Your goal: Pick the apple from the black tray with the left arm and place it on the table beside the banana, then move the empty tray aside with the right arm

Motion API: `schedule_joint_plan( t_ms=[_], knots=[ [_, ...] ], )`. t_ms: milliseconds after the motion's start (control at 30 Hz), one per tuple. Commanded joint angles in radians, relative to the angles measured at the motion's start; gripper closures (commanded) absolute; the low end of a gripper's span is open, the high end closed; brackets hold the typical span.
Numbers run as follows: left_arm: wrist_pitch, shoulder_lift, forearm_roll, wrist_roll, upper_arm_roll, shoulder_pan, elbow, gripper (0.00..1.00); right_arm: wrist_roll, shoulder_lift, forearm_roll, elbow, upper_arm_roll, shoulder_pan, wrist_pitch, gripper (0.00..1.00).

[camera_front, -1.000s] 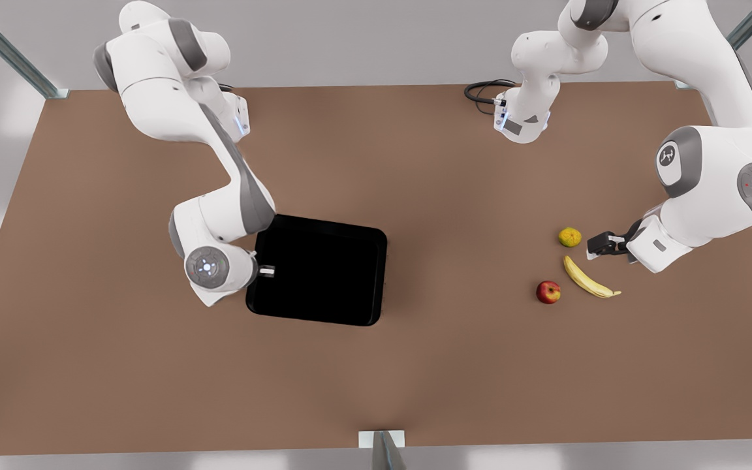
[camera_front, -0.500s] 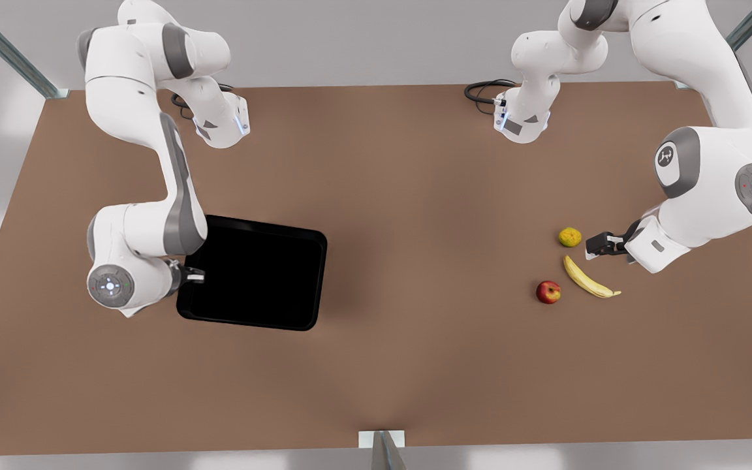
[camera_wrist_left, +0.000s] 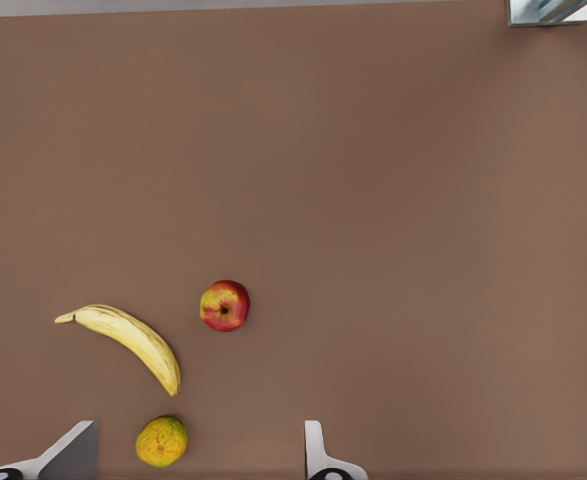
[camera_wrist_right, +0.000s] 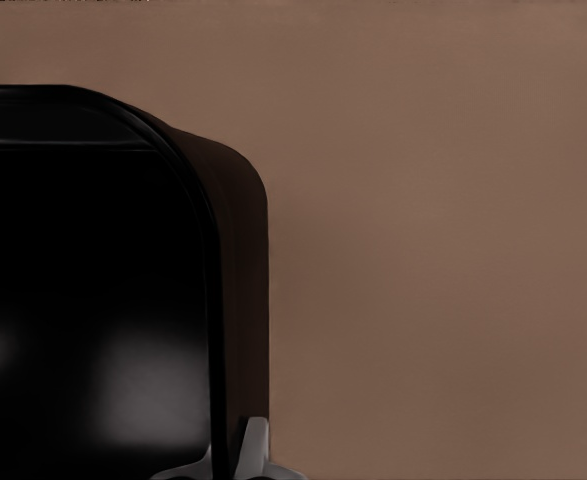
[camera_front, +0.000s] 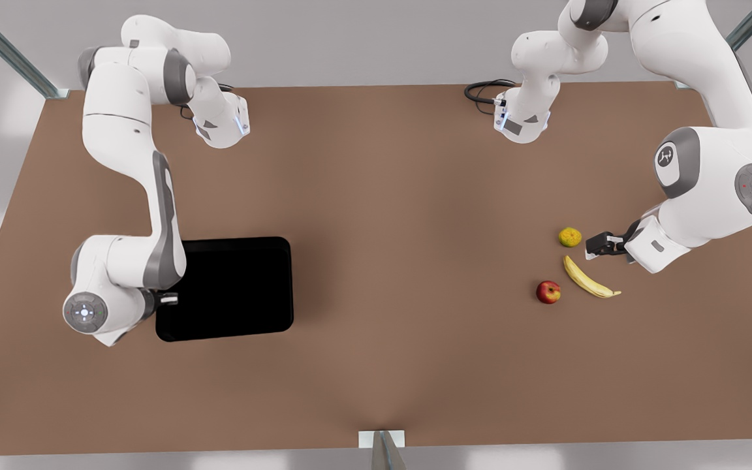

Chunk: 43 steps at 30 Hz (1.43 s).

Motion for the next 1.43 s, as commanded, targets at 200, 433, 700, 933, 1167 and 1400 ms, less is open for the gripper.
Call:
schedule_joint_plan(
  t_ms=[200,433,700,933,1167,1400],
  knots=[
    [0.013,0.031,-0.006,0.008,-0.003,-0.003,0.033,0.00,-0.356,0.063,0.029,-0.003,0.001,-0.011,0.137,0.86],
    [0.013,0.034,0.013,0.005,-0.003,-0.011,0.033,0.00,-0.373,0.094,0.032,-0.003,0.001,-0.024,0.171,0.86],
    [0.013,0.037,0.021,0.002,-0.003,-0.011,0.033,0.00,-0.364,0.106,0.055,-0.001,0.001,-0.030,0.175,0.00],
    [0.013,0.039,0.021,0.002,-0.003,-0.011,0.033,0.00,-0.197,-0.138,0.049,0.000,0.059,0.042,-0.029,0.00],
    [0.013,0.039,0.021,0.002,-0.003,-0.011,0.033,0.00,0.233,-0.273,-0.044,-0.001,0.235,0.128,-0.110,0.00],
    [0.013,0.039,0.021,0.002,-0.003,-0.011,0.033,0.00,0.233,-0.268,-0.048,-0.009,0.231,0.098,-0.110,0.00]
  ],
)
